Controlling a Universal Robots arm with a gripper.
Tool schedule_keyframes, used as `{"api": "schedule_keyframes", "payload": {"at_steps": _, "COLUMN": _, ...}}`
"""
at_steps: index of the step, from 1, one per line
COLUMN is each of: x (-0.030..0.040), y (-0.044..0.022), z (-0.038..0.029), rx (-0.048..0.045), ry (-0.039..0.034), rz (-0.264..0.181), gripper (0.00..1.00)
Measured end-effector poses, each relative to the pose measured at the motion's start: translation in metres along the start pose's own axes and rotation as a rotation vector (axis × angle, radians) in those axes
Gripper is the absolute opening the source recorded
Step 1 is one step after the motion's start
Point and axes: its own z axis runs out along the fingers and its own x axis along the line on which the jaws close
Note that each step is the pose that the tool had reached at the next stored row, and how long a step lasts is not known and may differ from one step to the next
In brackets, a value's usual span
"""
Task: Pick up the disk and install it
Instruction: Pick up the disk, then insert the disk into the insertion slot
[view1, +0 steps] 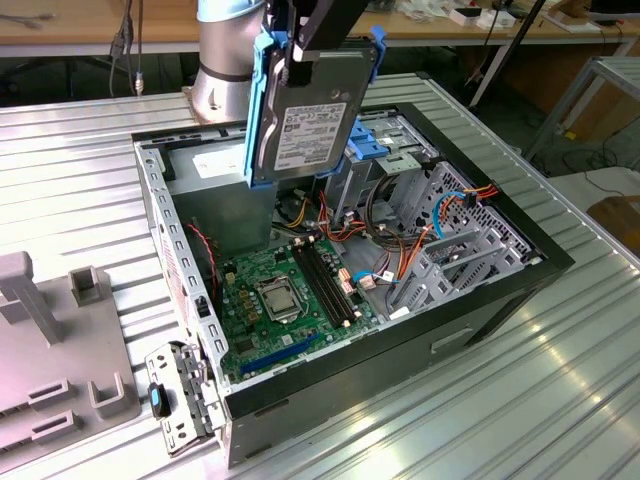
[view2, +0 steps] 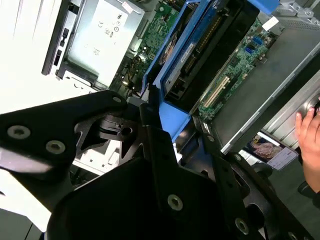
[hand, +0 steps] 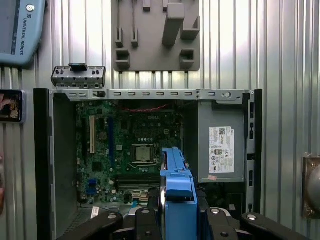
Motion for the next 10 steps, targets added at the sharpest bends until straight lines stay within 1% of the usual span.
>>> {"api": "schedule_keyframes", "payload": {"at_steps": 1, "x": 0.0001, "y": -0.0003, "z": 0.0003, "rx": 0.0052, "ry": -0.0003, "rz": 0.0, "gripper": 0.37}}
{"api": "schedule_keyframes", "payload": {"at_steps": 2, "x": 0.0001, "y": -0.0006, "z": 0.0005, "rx": 0.0078, "ry": -0.0002, "rz": 0.0, "gripper": 0.37}}
{"api": "schedule_keyframes", "payload": {"at_steps": 8, "x": 0.0003, "y": -0.0012, "z": 0.0006, "rx": 0.0081, "ry": 0.0006, "rz": 0.0, "gripper": 0.37}}
{"api": "schedule_keyframes", "payload": {"at_steps": 10, "x": 0.0003, "y": -0.0012, "z": 0.0007, "rx": 0.0082, "ry": 0.0059, "rz": -0.001, "gripper": 0.37}}
